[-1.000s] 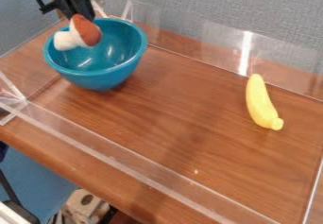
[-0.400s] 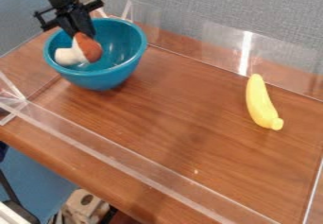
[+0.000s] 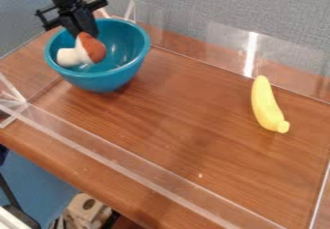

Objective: Put the mushroom in the blue bowl

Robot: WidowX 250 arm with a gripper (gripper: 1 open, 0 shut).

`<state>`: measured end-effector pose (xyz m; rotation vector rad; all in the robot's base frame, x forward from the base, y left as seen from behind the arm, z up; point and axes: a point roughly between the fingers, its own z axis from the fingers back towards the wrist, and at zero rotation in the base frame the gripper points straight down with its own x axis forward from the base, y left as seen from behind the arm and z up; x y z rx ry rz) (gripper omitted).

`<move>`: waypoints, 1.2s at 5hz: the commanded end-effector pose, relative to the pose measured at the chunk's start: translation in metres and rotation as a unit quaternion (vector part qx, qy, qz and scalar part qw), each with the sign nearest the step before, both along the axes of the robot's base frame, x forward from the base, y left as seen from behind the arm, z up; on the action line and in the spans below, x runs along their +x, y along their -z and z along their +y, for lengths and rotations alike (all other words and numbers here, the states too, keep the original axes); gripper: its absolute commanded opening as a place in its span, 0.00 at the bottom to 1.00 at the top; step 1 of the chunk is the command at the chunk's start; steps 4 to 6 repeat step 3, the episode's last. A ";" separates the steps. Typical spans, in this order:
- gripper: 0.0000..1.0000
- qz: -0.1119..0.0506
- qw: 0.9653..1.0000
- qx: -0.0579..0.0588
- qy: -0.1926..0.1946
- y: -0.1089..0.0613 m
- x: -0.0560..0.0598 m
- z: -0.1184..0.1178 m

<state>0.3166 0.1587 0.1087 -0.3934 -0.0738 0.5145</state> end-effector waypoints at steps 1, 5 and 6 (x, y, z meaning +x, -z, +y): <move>0.00 -0.030 0.999 0.027 -0.001 -0.027 0.001 0.000; 0.00 -0.027 0.999 0.033 0.008 -0.025 0.005 -0.010; 0.00 -0.027 0.999 0.033 0.008 -0.025 0.005 -0.010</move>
